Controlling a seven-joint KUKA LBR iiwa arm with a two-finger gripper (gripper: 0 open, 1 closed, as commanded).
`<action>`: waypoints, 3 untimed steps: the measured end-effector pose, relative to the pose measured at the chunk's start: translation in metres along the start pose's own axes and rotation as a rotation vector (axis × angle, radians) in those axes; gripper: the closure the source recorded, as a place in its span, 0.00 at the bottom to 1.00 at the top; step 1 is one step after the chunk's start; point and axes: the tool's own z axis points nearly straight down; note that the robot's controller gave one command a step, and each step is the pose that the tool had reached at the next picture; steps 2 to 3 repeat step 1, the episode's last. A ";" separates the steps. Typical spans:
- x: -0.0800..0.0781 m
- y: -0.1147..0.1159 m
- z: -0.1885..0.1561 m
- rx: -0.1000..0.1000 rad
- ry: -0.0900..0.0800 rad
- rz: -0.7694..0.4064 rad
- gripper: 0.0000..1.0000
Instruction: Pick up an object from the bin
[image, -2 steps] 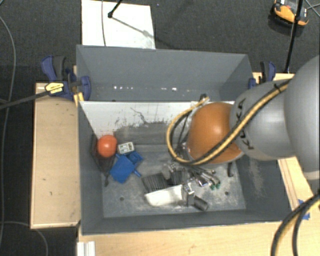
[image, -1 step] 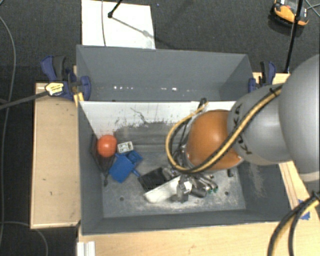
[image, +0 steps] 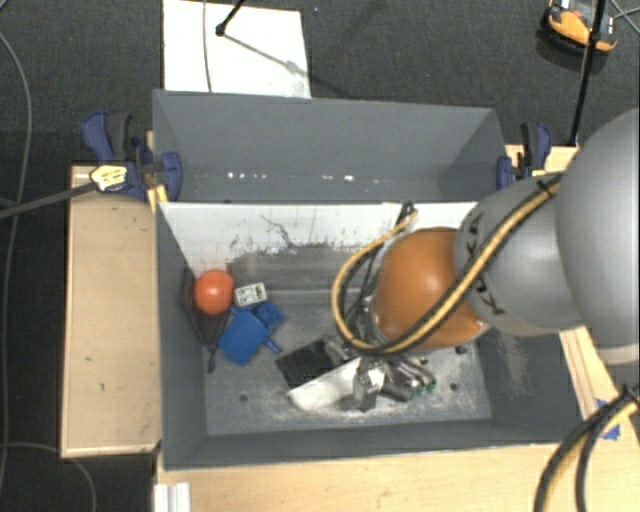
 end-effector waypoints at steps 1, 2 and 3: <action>-0.018 0.001 -0.120 -0.001 0.003 -0.004 1.00; -0.018 0.001 -0.120 -0.001 0.003 -0.004 1.00; -0.018 0.001 -0.120 -0.001 0.003 -0.004 1.00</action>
Offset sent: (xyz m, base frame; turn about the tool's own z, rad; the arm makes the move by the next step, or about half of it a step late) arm 0.0000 0.0000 0.0000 0.0000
